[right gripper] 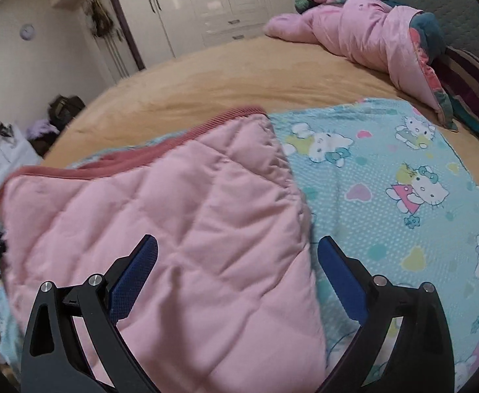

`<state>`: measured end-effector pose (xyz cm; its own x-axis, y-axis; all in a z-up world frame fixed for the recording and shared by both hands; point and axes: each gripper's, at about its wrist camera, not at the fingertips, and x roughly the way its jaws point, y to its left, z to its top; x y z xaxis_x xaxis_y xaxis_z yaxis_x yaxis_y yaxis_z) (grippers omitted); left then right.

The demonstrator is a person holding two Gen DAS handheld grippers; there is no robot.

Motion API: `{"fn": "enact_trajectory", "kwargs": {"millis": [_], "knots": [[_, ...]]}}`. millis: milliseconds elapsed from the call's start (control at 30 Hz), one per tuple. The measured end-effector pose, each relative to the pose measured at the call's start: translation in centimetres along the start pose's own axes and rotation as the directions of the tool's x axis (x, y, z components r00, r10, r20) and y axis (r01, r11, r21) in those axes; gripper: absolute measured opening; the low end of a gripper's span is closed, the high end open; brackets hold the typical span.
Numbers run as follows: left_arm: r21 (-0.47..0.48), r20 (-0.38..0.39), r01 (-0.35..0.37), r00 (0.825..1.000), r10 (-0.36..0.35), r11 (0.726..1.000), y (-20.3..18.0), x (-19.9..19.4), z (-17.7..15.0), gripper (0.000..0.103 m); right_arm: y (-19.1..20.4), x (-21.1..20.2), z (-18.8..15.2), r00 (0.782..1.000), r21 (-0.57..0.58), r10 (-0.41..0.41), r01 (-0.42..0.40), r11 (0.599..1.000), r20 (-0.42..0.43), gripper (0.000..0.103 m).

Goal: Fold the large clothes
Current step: 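Grasp the ribbed hem with both tools and lift it toward the collar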

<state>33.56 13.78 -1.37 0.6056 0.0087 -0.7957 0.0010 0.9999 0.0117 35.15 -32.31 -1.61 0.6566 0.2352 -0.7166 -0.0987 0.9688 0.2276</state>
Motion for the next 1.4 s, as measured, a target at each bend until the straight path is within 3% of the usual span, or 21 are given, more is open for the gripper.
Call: {"fn": "enact_trajectory", "kwargs": {"millis": [33,67,133,233,267,300,333,367,400,567,767,867,1100,1400], "knots": [[-0.001,0.001,0.002,1.0,-0.002,1.0,0.0,0.1,0.1,0.094,0.1,0.6,0.1,1.0,-0.003,-0.002,0.002,1.0,-0.003,0.092],[-0.004,0.001,0.008,1.0,-0.008,1.0,0.1,0.5,0.2,0.094,0.3,1.2,0.2,1.0,-0.013,-0.02,0.02,1.0,-0.015,0.079],[-0.017,0.01,0.007,1.0,-0.007,1.0,0.2,1.0,0.6,0.092,0.2,2.1,0.2,0.999,-0.011,-0.022,0.022,1.0,-0.026,0.072],[-0.041,0.031,0.02,0.999,-0.019,0.999,0.5,1.3,0.5,0.073,0.5,2.5,0.3,1.0,-0.017,-0.026,0.026,1.0,-0.006,0.056],[-0.04,0.04,0.014,0.999,-0.012,0.999,0.2,1.3,0.6,0.056,0.4,2.5,0.2,1.0,-0.018,-0.021,0.021,1.0,0.007,0.049],[-0.035,0.052,0.0,0.999,0.001,0.999,0.0,1.3,0.7,0.045,0.3,2.4,0.2,0.999,-0.016,-0.032,0.033,0.999,0.02,0.039],[-0.035,0.061,-0.002,0.998,0.004,0.999,-0.1,1.1,0.7,0.038,0.1,2.3,0.3,0.999,-0.014,-0.031,0.032,0.999,0.027,0.036],[-0.043,0.077,-0.007,0.997,0.011,0.999,0.1,0.9,0.6,0.014,-0.2,2.0,0.3,0.999,-0.003,-0.018,0.018,1.0,0.043,0.031],[-0.052,0.087,-0.014,0.996,0.019,0.999,0.2,0.7,0.7,0.008,-0.4,1.8,0.4,0.998,0.001,-0.015,0.015,1.0,0.055,0.027],[-0.113,0.17,0.038,0.985,-0.018,0.993,2.2,-1.9,0.8,0.005,-0.6,-0.6,1.2,0.99,0.002,0.01,-0.01,1.0,0.138,0.022],[-0.151,0.307,0.115,0.95,-0.064,0.982,3.7,-6.7,2.3,0.005,-1.0,-4.3,4.4,0.961,0.06,0.063,-0.082,0.995,0.27,0.02],[-0.138,0.334,0.099,0.941,-0.048,0.985,3.2,-7.4,4.1,0.005,-0.5,-4.1,6.4,0.956,0.068,0.058,-0.081,0.994,0.288,0.02],[-0.165,0.294,0.037,0.956,0.013,0.986,3.4,-4.1,6.1,0.005,0.1,-0.7,9.2,0.968,0.086,0.006,-0.028,0.996,0.251,0.02],[-0.15,0.218,-0.026,0.974,0.059,0.988,3.6,0.2,6.0,0.005,-1.4,3.3,7.6,0.985,0.087,-0.062,0.049,0.995,0.16,0.02]]}}
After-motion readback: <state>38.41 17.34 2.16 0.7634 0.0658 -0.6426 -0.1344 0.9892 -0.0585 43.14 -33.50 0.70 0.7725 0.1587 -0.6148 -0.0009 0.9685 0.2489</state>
